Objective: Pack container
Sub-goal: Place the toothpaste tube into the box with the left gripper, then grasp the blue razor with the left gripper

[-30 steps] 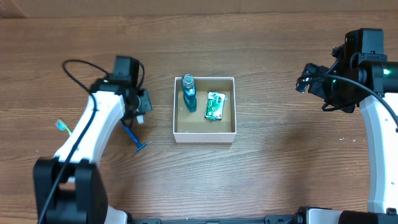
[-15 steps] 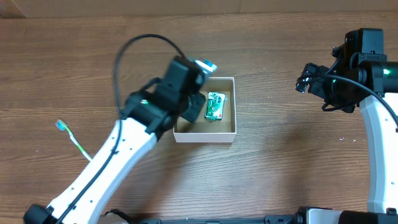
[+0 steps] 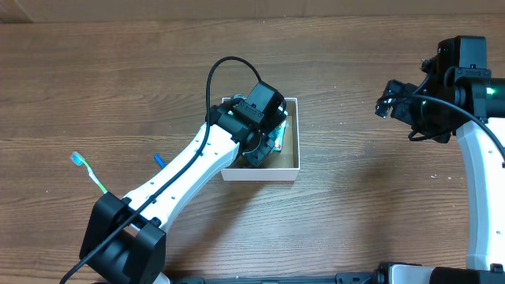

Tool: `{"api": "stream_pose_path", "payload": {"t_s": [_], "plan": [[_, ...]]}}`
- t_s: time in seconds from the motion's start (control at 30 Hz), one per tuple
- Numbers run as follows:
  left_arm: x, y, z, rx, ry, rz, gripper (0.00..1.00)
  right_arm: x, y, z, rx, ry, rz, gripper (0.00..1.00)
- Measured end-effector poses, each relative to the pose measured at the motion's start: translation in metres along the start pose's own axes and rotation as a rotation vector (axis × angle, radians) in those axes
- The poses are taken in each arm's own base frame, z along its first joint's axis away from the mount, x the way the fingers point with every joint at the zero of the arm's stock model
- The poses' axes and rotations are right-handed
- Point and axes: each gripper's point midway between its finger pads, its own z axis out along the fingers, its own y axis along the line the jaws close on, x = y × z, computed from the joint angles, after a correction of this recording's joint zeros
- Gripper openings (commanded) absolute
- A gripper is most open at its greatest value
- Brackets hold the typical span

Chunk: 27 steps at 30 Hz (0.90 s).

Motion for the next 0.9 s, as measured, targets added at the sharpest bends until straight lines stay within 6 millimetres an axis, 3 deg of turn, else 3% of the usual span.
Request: {"api": "stream_pose_path", "payload": {"t_s": [0.03, 0.13, 0.2, 0.27, 0.37, 0.4, 0.47, 0.57, 0.67, 0.77, 0.9], "plan": [[0.003, 0.000, 0.000, 0.001, 0.012, 0.000, 0.38, 0.000, 0.000, 0.000, 0.000, 0.000, 0.000, 1.00], [0.018, -0.001, -0.008, 0.007, 0.085, -0.020, 0.45, 0.000, 0.000, 0.000, 0.000, -0.001, 0.000, 1.00], [0.018, 0.001, -0.025, 0.004, 0.100, -0.048, 0.49, 0.000, 0.000, 0.000, 0.002, -0.001, 0.000, 1.00], [0.008, 0.010, -0.059, -0.031, 0.046, -0.119, 0.59, 0.000, -0.001, 0.000, 0.007, -0.002, 0.000, 1.00], [0.008, 0.030, -0.114, -0.122, -0.063, -0.253, 0.87, -0.001, -0.002, 0.000, 0.011, -0.004, 0.000, 1.00], [0.015, 0.038, -0.127, -0.155, -0.075, -0.316, 1.00, -0.001, -0.002, 0.000, 0.012, -0.004, 0.000, 1.00], [0.052, 0.069, -0.161, -0.257, -0.083, -0.555, 1.00, -0.001, -0.002, 0.000, 0.014, -0.005, 0.000, 1.00], [0.089, 0.117, -0.184, -0.360, -0.113, -0.895, 1.00, -0.001, -0.003, 0.000, 0.018, -0.006, 0.000, 1.00], [0.111, 0.141, -0.173, -0.386, -0.094, -1.068, 1.00, -0.001, -0.003, 0.000, 0.018, -0.007, 0.000, 1.00], [0.133, 0.159, -0.136, -0.372, -0.045, -1.210, 1.00, -0.001, -0.003, 0.000, 0.018, -0.006, 0.000, 1.00], [0.159, 0.159, -0.074, -0.304, 0.023, -1.305, 1.00, 0.000, -0.003, 0.001, 0.019, -0.004, 0.000, 1.00]]}}
